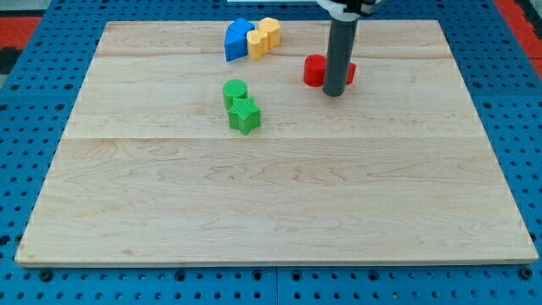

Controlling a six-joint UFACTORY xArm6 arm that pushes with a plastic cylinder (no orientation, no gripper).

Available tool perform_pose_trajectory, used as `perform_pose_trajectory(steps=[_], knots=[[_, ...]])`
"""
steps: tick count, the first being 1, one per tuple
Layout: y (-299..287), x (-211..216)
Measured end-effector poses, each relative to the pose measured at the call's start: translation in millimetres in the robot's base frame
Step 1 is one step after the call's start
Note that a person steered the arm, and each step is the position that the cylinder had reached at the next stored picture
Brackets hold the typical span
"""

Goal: Move the red blocks to the bottom of the yellow blocks

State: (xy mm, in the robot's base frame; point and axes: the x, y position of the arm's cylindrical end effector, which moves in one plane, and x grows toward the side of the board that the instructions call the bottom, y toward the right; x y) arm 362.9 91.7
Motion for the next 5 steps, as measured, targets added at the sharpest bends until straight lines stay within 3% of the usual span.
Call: perform_pose_trajectory(steps=[2,5], knots=[[55.8,7.8],[54.7,-26.7]])
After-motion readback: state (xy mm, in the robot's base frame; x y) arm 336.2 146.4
